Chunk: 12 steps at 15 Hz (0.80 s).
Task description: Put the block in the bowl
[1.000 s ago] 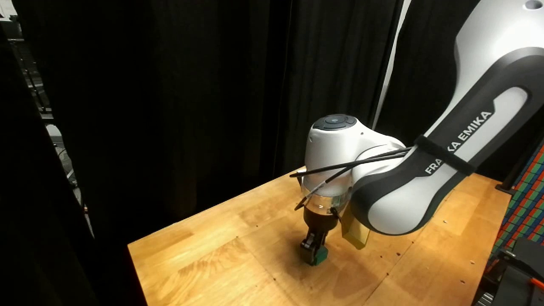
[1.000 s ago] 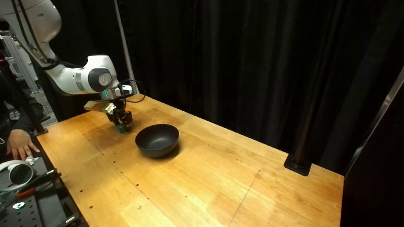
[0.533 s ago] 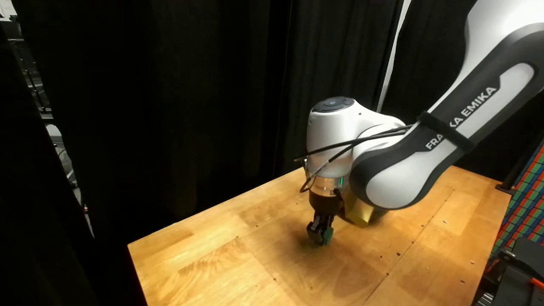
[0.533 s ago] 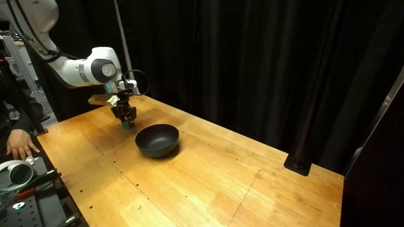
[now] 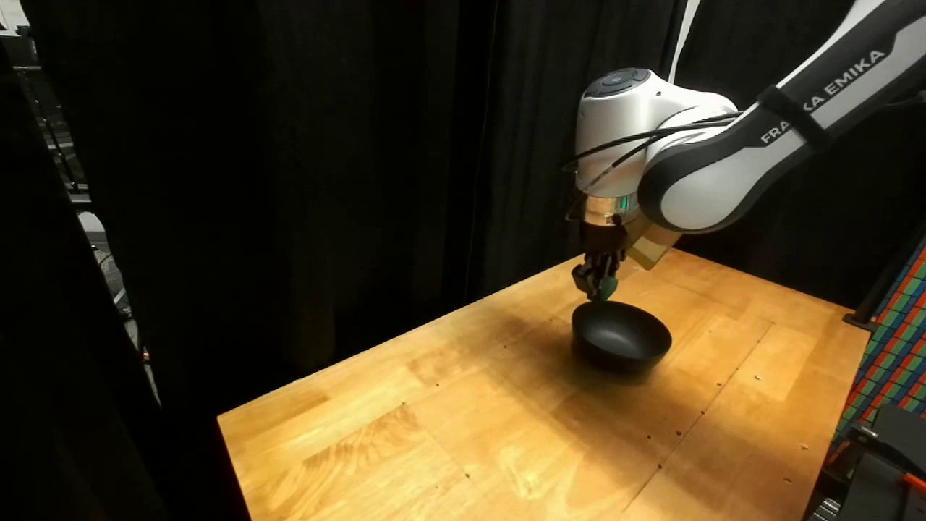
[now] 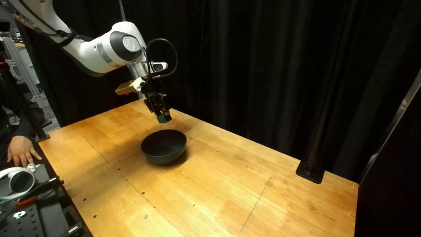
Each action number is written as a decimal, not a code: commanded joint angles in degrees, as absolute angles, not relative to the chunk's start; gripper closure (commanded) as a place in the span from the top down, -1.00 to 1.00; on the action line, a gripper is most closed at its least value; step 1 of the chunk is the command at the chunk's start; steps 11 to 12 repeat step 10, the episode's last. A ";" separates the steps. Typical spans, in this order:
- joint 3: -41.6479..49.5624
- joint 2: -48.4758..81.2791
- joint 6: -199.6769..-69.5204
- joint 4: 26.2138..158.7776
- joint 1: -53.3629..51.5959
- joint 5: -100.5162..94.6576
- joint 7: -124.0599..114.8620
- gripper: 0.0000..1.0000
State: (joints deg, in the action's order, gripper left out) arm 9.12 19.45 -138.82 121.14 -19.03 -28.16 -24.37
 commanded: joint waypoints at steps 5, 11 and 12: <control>3.47 13.78 -132.54 122.39 -6.89 -15.91 -10.50 0.98; 0.43 11.03 -123.93 120.79 -3.34 -5.76 0.22 1.00; 0.43 11.03 -123.93 120.79 -3.34 -5.76 0.22 1.00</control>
